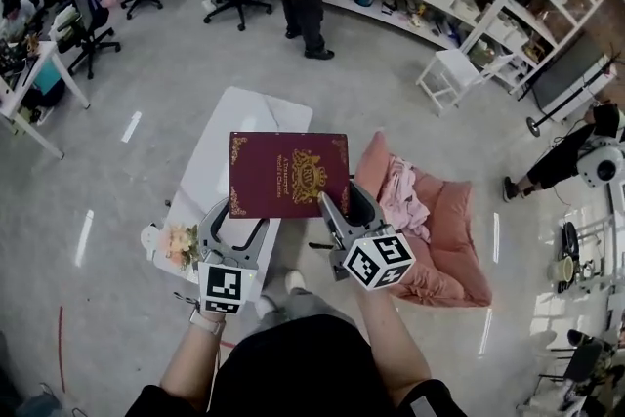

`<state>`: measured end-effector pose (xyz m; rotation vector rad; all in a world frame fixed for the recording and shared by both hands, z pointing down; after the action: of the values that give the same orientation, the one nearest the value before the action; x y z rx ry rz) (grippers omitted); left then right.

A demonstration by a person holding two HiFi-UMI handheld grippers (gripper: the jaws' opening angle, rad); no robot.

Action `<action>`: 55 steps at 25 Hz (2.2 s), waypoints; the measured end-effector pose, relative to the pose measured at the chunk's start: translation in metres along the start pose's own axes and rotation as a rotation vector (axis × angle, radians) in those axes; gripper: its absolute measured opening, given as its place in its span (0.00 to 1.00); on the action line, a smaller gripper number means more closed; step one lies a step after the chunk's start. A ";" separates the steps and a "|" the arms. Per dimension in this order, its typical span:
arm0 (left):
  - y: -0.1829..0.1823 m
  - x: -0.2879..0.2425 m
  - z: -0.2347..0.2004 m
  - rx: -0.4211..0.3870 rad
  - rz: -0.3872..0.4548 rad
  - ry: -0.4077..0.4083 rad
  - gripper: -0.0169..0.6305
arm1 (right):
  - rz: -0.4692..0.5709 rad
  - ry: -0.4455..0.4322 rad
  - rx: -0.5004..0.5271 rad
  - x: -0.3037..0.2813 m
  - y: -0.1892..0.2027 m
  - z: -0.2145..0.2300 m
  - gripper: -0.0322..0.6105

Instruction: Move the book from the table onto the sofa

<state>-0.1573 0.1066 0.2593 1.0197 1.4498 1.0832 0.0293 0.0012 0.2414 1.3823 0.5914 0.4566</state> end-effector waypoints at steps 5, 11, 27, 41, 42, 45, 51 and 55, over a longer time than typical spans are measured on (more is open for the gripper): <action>0.003 -0.025 0.029 -0.028 -0.008 0.132 0.47 | 0.003 0.131 -0.011 0.037 0.007 0.024 0.46; 0.008 -0.059 0.077 -0.058 -0.030 0.275 0.47 | 0.004 0.275 -0.044 0.086 0.019 0.061 0.46; 0.010 -0.141 0.210 -0.107 -0.103 0.437 0.47 | -0.029 0.420 -0.115 0.181 0.041 0.180 0.46; 0.041 -0.240 0.319 -0.105 -0.235 0.514 0.47 | -0.121 0.484 -0.213 0.233 0.087 0.308 0.46; 0.045 -0.246 0.325 -0.105 -0.247 0.519 0.47 | -0.129 0.486 -0.225 0.236 0.092 0.316 0.46; 0.055 -0.264 0.343 -0.105 -0.280 0.529 0.47 | -0.149 0.490 -0.266 0.244 0.107 0.338 0.46; 0.076 -0.305 0.373 -0.088 -0.352 0.535 0.47 | -0.193 0.496 -0.323 0.250 0.134 0.386 0.46; 0.097 -0.326 0.384 -0.083 -0.398 0.526 0.47 | -0.234 0.491 -0.342 0.249 0.156 0.409 0.46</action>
<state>0.2695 -0.1418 0.3974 0.3629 1.9060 1.1464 0.4868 -0.1368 0.4001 0.8601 1.0110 0.6787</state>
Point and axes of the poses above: the fingertips, and each gripper's own axes: x backward along the fingers, z to its right, y out of its underside, the point moved 6 cm from there along x, backward along the fingers, and after that the axes turned 14 degrees about x, right-handed, at the moved point
